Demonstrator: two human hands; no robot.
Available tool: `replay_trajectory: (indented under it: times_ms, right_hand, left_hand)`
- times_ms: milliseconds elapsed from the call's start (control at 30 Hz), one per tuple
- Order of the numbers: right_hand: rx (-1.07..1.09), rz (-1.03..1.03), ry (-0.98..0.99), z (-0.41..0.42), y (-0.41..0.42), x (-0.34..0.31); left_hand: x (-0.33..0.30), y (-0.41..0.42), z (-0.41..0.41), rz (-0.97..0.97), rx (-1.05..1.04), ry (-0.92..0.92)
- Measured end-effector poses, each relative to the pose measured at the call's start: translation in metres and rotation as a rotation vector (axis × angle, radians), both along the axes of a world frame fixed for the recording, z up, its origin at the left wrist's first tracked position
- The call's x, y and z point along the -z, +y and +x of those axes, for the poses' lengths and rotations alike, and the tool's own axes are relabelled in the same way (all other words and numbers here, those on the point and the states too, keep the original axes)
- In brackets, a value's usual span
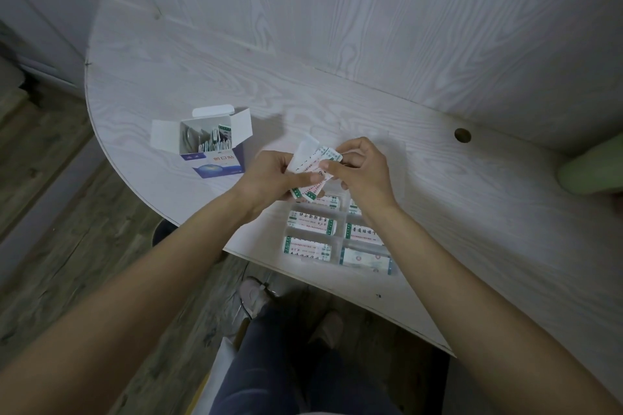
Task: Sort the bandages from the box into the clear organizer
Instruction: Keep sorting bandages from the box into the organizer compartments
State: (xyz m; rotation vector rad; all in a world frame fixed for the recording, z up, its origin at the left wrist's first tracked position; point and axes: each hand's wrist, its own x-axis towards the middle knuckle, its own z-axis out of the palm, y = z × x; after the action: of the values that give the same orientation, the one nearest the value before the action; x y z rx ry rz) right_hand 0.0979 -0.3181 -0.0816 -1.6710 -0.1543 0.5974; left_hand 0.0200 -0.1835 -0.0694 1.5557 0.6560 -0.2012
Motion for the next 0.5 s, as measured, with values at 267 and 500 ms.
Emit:
replay_trajectory:
  times_ms: [267,500]
  right_hand:
    - [-0.193,-0.218,-0.197,0.002,-0.002,0.011]
    - [-0.278,-0.252,-0.251,0.007,-0.004,0.015]
  left_hand:
    - [0.005,0.002,0.007,0.186,-0.057,0.004]
    - [0.015,0.005,0.006,0.105,-0.106,-0.015]
